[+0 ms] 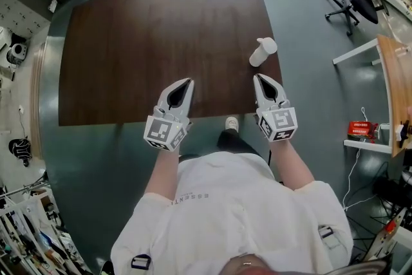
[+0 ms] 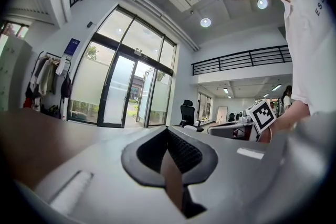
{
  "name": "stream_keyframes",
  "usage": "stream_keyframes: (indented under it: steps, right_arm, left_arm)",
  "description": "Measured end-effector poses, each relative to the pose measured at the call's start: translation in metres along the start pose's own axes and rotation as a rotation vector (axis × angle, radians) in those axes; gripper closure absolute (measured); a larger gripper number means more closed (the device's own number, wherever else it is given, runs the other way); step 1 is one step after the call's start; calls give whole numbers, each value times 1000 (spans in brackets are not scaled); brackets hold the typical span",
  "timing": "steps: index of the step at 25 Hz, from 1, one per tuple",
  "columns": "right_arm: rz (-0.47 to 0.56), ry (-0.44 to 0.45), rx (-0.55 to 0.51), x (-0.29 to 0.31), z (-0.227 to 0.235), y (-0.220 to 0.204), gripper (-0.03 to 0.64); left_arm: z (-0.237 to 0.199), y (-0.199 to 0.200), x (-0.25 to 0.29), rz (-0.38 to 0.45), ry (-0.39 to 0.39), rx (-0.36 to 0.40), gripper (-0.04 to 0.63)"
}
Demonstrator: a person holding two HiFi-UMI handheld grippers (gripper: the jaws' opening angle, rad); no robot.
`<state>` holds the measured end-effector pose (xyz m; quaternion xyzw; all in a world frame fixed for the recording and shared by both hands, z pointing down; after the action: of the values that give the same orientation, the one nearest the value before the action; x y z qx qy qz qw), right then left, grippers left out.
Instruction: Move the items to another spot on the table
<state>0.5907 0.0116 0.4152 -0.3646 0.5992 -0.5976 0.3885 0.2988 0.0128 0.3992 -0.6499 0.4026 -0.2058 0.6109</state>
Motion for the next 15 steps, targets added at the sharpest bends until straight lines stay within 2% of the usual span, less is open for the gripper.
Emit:
stream_keyframes:
  steps: [7,10,15]
  right_arm:
    - [58,-43,-9,6,-125,8,629]
    - [73,-63,14,2,-177,5,629]
    - [39,-50,30,-3,-263,-4,629]
  left_arm:
    - [-54,36,-119,-8,-33,28,588]
    - [-73,51,-162,0,-28,33,588]
    - [-98,76,-225,19,13,51,588]
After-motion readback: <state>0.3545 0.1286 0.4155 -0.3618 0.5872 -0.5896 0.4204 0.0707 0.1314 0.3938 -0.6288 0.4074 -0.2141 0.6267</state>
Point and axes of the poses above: the fingertips, and each gripper's own axes: x forward along the fingers, z to its right, y out of its top, the point moved 10 cm from there along -x, backward along the fingers, and after that the axes turned 15 degrees about z, right-handed, at the moved point
